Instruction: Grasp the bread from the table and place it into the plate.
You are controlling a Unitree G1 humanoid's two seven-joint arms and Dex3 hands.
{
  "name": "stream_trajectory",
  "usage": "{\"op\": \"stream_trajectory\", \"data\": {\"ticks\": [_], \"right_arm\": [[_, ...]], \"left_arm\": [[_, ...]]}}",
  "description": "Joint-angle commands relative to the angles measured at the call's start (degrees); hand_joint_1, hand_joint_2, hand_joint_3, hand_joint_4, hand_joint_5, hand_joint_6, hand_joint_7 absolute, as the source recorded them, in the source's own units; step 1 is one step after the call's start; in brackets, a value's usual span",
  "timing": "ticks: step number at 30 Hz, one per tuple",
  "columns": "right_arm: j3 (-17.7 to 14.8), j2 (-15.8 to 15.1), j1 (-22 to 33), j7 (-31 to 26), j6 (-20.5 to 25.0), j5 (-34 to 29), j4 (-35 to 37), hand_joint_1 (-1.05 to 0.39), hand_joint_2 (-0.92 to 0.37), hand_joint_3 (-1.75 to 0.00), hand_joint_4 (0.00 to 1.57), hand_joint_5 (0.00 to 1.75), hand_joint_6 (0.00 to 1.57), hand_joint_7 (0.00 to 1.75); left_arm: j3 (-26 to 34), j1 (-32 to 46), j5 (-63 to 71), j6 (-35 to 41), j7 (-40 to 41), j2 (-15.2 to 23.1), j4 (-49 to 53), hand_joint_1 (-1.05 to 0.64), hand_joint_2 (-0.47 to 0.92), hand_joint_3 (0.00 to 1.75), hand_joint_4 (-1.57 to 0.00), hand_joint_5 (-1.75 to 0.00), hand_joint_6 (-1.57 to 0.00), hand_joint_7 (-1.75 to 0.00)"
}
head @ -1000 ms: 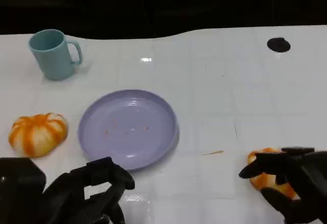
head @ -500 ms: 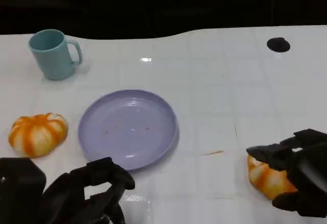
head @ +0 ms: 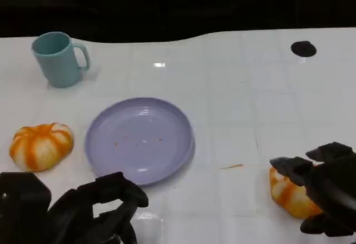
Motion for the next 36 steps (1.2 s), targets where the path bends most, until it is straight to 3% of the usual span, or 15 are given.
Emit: {"op": "stream_trajectory", "data": {"ticks": [1,17,25,30,32,33,34,36], "right_arm": [[0.97,-0.91,-1.95,-0.55,1.11,-1.15,4.13,-0.57,-0.82,-0.01,0.26,0.24,0.39,0.01],[5.84,-1.95,-9.67,-6.17,2.54,-1.43,20.94,-0.56,-0.86,-0.01,0.33,0.16,0.45,0.01],[8.48,-0.17,-14.24,-8.54,4.70,1.17,29.69,-0.52,-0.91,-0.02,0.34,0.12,0.48,0.02],[9.29,0.75,-16.47,-13.94,5.48,3.18,35.11,-0.47,-0.92,-0.09,0.44,0.14,0.60,0.05],[9.45,1.08,-17.12,-19.86,5.17,3.35,37.53,-0.41,-0.92,-0.11,0.73,0.23,0.83,0.11],[9.02,1.50,-17.29,-23.23,4.67,4.22,38.60,-0.39,-0.92,-0.12,0.79,0.25,0.88,0.13],[8.71,1.73,-17.40,-25.73,4.16,5.15,39.37,-0.34,-0.92,-0.08,0.92,0.46,1.02,0.11],[8.40,1.67,-17.77,-30.51,2.42,6.94,41.00,-0.30,-0.92,-0.05,0.92,0.72,1.13,0.06]], "left_arm": [[0.23,0.59,0.01,-0.22,0.15,0.44,-0.84,-0.40,0.85,0.63,-0.71,-1.75,-0.66,-1.38],[0.00,0.86,-0.03,1.07,0.67,0.12,-2.42,-0.41,0.85,0.62,-0.70,-1.75,-0.67,-1.37],[-0.23,0.84,0.07,1.58,1.09,-0.11,-3.31,-0.41,0.85,0.62,-0.71,-1.75,-0.67,-1.37],[-0.24,0.72,-0.17,1.90,1.44,-0.22,-3.56,-0.38,0.87,0.63,-0.70,-1.75,-0.66,-1.38],[-0.34,0.65,0.05,1.54,1.27,-0.09,-3.48,-0.38,0.87,0.63,-0.69,-1.75,-0.66,-1.38],[-0.34,0.59,0.05,1.57,1.27,-0.05,-3.52,-0.38,0.87,0.63,-0.69,-1.75,-0.65,-1.38],[-0.33,0.54,0.03,1.65,1.29,-0.03,-3.57,-0.38,0.87,0.63,-0.69,-1.75,-0.65,-1.38],[-0.31,0.48,-0.01,1.79,1.32,0.01,-3.74,-0.38,0.87,0.64,-0.69,-1.75,-0.65,-1.39]]}}
